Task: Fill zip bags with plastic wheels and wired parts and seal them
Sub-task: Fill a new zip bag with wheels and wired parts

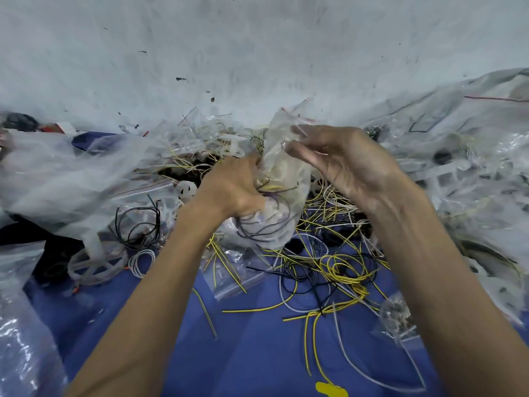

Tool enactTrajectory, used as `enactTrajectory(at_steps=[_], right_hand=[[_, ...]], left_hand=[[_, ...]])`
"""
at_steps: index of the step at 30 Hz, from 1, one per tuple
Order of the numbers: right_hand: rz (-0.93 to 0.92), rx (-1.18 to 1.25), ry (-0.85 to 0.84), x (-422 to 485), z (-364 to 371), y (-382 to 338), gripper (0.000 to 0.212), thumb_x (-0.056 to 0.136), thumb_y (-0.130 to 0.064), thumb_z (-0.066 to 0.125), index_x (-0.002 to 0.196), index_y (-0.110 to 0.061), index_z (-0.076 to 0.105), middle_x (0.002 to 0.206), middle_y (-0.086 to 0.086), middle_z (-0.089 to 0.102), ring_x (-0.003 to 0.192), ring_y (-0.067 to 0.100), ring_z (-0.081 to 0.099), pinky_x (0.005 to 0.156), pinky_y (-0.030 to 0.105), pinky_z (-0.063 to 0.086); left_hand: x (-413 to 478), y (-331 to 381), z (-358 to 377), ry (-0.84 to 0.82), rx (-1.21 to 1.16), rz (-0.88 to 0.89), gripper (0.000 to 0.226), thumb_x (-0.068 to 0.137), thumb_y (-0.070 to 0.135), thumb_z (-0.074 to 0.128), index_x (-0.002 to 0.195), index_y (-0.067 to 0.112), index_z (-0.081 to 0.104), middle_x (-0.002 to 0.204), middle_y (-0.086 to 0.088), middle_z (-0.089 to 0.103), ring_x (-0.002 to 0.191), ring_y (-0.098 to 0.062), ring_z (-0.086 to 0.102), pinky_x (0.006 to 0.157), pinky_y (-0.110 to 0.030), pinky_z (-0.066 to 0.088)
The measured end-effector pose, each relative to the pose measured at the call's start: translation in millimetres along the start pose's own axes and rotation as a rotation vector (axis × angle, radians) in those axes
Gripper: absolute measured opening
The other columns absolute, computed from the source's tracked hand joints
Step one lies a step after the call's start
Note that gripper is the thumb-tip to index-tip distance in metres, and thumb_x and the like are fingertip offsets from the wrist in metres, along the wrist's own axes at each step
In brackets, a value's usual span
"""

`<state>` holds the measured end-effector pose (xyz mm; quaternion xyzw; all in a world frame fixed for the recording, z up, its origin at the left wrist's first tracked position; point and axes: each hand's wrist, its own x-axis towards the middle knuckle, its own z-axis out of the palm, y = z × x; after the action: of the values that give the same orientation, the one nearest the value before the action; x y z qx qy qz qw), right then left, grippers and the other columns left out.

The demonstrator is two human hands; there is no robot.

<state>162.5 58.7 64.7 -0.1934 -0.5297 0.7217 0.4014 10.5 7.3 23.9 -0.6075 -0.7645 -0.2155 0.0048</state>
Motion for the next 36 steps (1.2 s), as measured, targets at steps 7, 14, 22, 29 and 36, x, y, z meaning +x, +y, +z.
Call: enactTrajectory(at_steps=[7, 14, 22, 29, 36], right_hand=[[-0.156, -1.032, 0.135, 4.9, -27.4, -0.7, 0.013, 0.076, -0.034, 0.074, 0.083, -0.026, 0.067, 0.079, 0.000, 0.068, 0.064, 0.009, 0.059, 0.059, 0.022, 0.044], [-0.213, -1.213, 0.212, 4.9, -32.5, -7.9, 0.033, 0.090, -0.040, 0.056, 0.066, -0.017, 0.054, 0.059, -0.007, 0.059, 0.053, 0.004, 0.053, 0.049, 0.014, 0.034], [0.110, -0.737, -0.417, 2.1, -23.9, 18.0, 0.021, 0.097, -0.020, 0.044, 0.083, -0.010, 0.056, 0.065, -0.002, 0.066, 0.057, 0.010, 0.064, 0.052, 0.023, 0.053], [0.127, -0.941, -0.252, 20.4, -52.0, 31.0, 0.015, 0.093, 0.002, 0.049, 0.096, 0.004, 0.063, 0.080, 0.015, 0.066, 0.058, 0.010, 0.065, 0.056, 0.022, 0.056], [-0.186, -1.289, 0.169, 50.0, -54.4, 51.6, 0.022, 0.079, -0.005, 0.068, 0.101, -0.004, 0.070, 0.107, 0.012, 0.067, 0.093, 0.018, 0.061, 0.076, 0.023, 0.047]], left_hand=[[7.0, -20.0, -10.5, -0.055, -0.299, 0.018, 0.021, 0.074, -0.008, 0.044, 0.088, -0.008, 0.060, 0.093, -0.022, 0.063, 0.095, -0.035, 0.058, 0.072, -0.034, 0.043], [1.3, -36.7, -23.3, -0.172, -0.307, 0.096, 0.042, 0.070, -0.024, 0.033, 0.060, 0.013, 0.049, 0.051, 0.010, 0.047, 0.051, -0.001, 0.043, 0.043, -0.009, 0.031], [-4.4, -74.2, -33.2, -0.494, 0.135, 0.040, 0.039, 0.075, -0.016, 0.042, 0.057, 0.017, 0.051, 0.065, -0.002, 0.056, 0.065, -0.011, 0.049, 0.060, -0.014, 0.041], [-6.8, -110.6, -33.1, -0.415, 0.174, -0.024, 0.034, 0.086, 0.002, 0.056, 0.070, 0.032, 0.052, 0.084, 0.005, 0.059, 0.087, -0.018, 0.053, 0.082, -0.031, 0.043], [-4.9, -66.7, -38.8, -0.088, -0.365, -0.024, 0.013, 0.096, 0.041, 0.043, 0.102, 0.044, 0.054, 0.121, 0.008, 0.055, 0.102, -0.011, 0.051, 0.080, -0.032, 0.042]])
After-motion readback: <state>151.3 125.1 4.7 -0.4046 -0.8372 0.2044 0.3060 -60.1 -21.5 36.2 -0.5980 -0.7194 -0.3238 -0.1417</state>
